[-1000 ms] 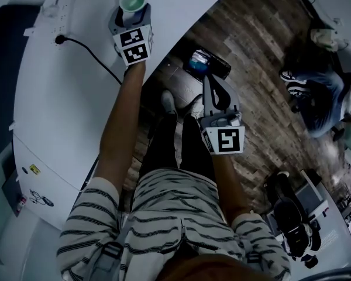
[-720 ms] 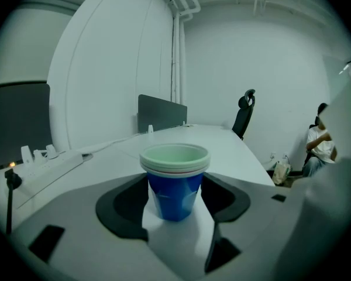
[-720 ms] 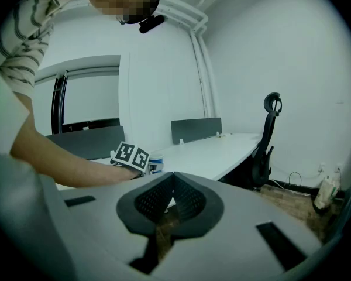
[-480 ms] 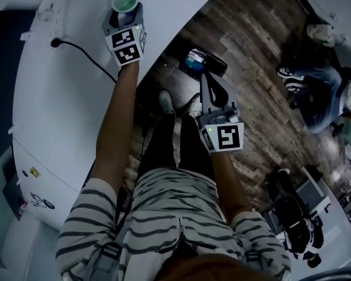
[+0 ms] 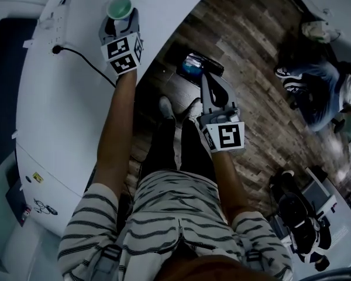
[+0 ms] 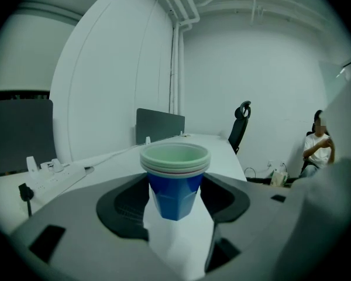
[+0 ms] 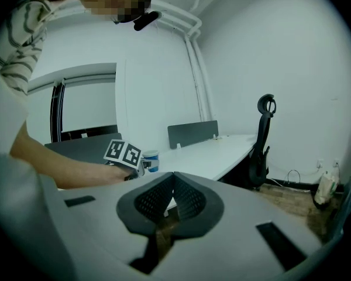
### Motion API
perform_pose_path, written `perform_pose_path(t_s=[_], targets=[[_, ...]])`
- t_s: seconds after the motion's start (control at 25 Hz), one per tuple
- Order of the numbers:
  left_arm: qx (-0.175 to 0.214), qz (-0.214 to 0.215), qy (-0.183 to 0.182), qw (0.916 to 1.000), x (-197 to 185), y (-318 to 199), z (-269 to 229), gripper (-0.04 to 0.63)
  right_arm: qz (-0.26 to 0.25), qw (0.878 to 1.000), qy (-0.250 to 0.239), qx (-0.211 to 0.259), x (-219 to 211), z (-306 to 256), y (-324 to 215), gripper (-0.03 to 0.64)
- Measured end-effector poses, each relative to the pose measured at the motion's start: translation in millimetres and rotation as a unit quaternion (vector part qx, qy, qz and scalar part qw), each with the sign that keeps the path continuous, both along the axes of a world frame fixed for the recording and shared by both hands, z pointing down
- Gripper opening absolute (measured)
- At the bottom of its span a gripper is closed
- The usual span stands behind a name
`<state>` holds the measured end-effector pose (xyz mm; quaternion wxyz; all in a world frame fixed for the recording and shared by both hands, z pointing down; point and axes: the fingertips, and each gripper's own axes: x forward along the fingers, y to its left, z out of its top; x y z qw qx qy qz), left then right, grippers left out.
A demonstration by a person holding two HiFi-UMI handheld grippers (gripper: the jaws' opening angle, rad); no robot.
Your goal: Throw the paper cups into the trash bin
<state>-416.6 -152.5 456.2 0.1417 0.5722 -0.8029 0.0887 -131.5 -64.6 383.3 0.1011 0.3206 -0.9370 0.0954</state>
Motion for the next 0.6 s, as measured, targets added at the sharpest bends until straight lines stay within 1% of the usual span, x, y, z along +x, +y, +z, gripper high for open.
perform_pose_path(t_s=[0.08,0.28,0.6], targets=[[0.003,0.004,-0.002,1.0000,4.9,2.5,-7.7,0.291,0.003,1.000,-0.001,-0.002,3.0,-3.4,0.6,0.008],[0.012,0.011,-0.008,0.9998,21.2,11.2,-30.4,0.291,0.003,1.000,-0.008,0.017,10.1,-20.6,1.7,0.008],[0.030,0.041,-0.004,0.9987,69.3,27.1,-73.0,0.291,0.028,0.999,0.001,0.024,37.8,-44.9,1.4,0.008]])
